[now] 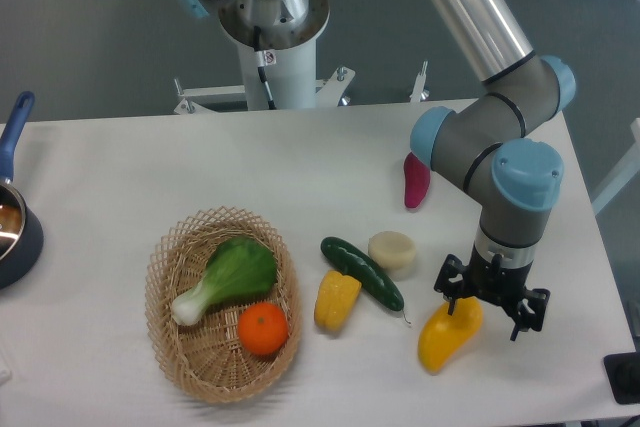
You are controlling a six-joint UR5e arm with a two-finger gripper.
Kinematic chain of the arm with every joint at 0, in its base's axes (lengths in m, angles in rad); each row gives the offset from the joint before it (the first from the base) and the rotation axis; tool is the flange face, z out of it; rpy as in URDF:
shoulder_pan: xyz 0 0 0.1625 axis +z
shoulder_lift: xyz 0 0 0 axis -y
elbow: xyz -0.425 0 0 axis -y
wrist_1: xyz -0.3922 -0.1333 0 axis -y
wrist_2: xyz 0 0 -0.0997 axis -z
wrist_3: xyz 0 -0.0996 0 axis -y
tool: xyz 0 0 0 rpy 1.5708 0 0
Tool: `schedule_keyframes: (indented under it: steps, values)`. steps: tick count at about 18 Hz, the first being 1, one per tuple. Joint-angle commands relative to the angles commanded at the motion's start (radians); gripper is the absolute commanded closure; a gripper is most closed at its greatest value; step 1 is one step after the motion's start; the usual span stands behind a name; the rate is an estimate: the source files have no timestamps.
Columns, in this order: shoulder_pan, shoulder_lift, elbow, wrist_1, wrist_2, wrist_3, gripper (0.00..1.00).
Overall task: Pick up the mango from the table
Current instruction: 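Lower the open gripper around the yellow mango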
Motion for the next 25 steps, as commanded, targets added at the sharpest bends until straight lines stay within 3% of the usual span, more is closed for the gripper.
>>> schedule_keyframes:
  steps: [3, 6, 11, 25]
  values:
    - [0.000, -0.008, -0.012, 0.000, 0.000, 0.035, 0.00]
    - [0.000, 0.011, -0.064, 0.002, 0.002, 0.058, 0.00]
    - [-0.017, 0.011, -0.078, 0.003, 0.046, 0.058, 0.00]
    - [-0.020, -0.018, -0.049, 0.003, 0.087, 0.058, 0.00]
